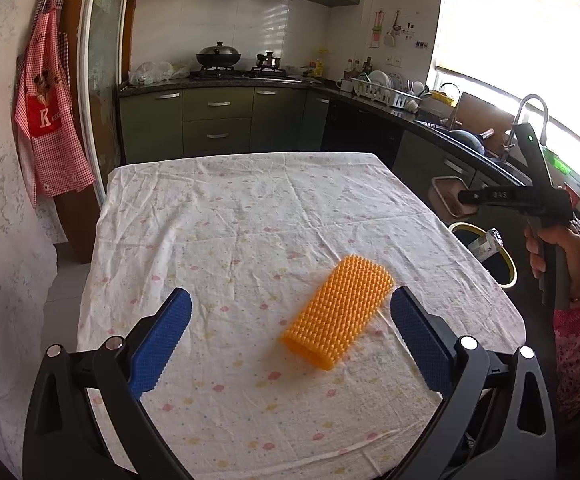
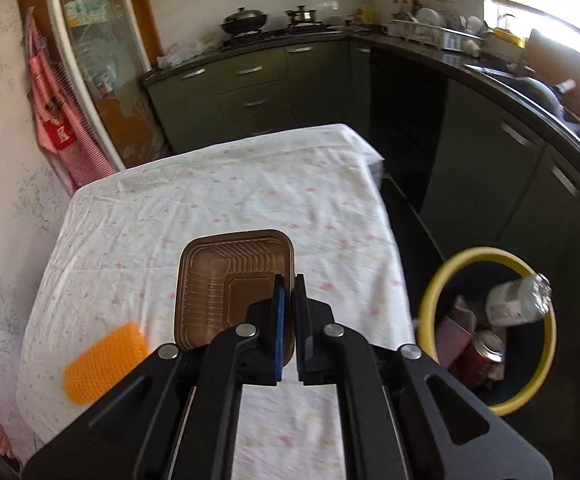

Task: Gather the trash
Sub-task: 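Carry the brown tray over the bin and open the right tool, then grasp the orange foam mesh sleeve with the left tool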

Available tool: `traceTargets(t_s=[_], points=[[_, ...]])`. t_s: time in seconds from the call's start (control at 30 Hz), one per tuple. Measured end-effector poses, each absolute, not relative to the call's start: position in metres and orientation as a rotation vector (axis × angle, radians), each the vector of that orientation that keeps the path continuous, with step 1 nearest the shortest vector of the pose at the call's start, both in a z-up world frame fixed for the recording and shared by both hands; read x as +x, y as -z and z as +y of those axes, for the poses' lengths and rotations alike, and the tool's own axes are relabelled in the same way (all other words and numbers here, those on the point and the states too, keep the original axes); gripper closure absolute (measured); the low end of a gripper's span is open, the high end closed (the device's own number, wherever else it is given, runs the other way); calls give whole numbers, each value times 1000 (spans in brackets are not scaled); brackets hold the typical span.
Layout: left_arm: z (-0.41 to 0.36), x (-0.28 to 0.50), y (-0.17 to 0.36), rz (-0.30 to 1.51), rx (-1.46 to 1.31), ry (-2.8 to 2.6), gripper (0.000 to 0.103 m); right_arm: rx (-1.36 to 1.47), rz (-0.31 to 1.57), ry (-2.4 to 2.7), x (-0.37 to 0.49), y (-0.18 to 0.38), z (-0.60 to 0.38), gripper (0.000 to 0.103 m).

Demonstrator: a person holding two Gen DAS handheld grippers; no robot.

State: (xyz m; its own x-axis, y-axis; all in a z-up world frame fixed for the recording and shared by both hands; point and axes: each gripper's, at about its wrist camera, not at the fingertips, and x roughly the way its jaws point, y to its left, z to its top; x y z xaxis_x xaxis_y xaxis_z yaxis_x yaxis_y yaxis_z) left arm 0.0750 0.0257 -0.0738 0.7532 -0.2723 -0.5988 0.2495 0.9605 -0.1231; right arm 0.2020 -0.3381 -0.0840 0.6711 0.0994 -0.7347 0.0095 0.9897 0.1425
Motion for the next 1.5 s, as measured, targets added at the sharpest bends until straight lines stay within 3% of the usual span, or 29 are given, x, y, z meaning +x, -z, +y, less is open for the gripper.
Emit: traceTargets(t_s=[0.23, 0.5, 0.6, 1.23, 1.5], points=[[6, 81, 75, 674, -24, 313, 5, 282, 860, 218, 154, 116, -462, 99], [-14, 79, 73, 678, 9, 342, 5, 343, 904, 370, 161, 151, -522, 98], [-16, 79, 72, 679, 16, 340, 5, 386, 897, 406, 159, 159, -539, 83], [-48, 112, 98, 773, 117, 591, 5, 390, 732, 227, 83, 122, -481, 59], [-66, 159, 134, 927, 227, 689, 5, 389, 725, 212, 79, 116, -472, 59]])
